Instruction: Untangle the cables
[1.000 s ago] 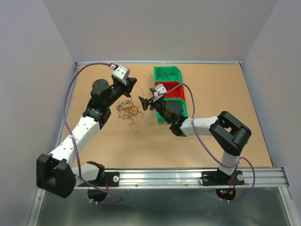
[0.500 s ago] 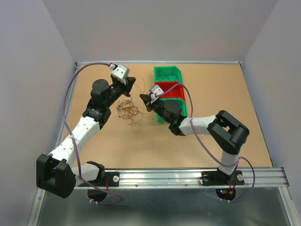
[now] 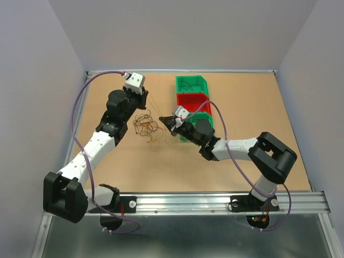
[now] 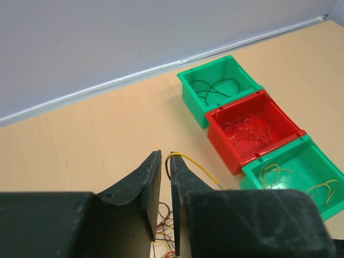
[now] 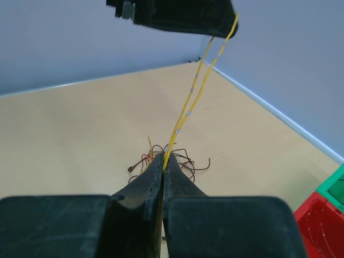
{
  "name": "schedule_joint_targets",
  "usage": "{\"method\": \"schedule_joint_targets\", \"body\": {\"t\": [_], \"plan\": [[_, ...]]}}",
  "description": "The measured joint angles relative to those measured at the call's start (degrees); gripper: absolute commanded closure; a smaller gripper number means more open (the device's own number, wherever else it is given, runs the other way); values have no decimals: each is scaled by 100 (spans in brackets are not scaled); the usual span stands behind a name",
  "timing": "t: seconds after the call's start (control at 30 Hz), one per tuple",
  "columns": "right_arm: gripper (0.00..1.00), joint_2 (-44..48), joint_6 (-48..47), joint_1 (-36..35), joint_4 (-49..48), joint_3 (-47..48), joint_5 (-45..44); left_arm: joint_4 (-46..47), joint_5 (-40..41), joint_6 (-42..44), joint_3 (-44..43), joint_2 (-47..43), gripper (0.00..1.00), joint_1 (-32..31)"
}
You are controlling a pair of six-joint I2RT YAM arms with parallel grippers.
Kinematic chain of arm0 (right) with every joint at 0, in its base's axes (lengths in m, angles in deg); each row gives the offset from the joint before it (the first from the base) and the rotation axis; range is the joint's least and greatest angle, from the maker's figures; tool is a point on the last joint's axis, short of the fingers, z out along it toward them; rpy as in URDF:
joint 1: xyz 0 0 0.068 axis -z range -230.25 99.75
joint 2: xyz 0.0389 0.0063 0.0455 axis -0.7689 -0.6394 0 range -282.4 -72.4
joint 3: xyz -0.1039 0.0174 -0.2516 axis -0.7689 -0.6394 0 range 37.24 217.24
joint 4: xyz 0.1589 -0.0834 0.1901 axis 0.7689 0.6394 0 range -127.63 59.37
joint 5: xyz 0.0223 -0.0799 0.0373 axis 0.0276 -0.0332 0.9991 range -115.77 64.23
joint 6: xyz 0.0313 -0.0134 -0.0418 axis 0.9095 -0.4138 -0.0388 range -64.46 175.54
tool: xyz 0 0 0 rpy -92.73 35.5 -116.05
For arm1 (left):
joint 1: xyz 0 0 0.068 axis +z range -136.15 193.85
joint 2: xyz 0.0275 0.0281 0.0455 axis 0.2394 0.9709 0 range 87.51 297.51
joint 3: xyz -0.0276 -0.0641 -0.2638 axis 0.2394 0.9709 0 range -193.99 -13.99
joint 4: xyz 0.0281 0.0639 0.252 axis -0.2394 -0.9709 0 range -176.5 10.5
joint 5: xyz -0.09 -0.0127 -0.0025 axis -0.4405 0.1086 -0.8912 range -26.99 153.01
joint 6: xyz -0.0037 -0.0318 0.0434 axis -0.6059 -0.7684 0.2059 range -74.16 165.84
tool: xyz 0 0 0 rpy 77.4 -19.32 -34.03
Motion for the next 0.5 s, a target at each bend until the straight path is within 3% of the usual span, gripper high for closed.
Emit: {"method": "schedule_joint_targets", "body": {"t": [0.07, 0.27, 0.5], "plan": [[99, 227, -11, 0, 33, -81, -92, -31, -15, -39, 0, 9, 74, 50], [100, 935, 116, -2, 649, -109, -640, 111, -538, 17, -9, 11, 48, 186], [99, 1401, 608, 358, 2243, 614, -1141, 133, -1878, 234, -195, 208, 44, 280]]}}
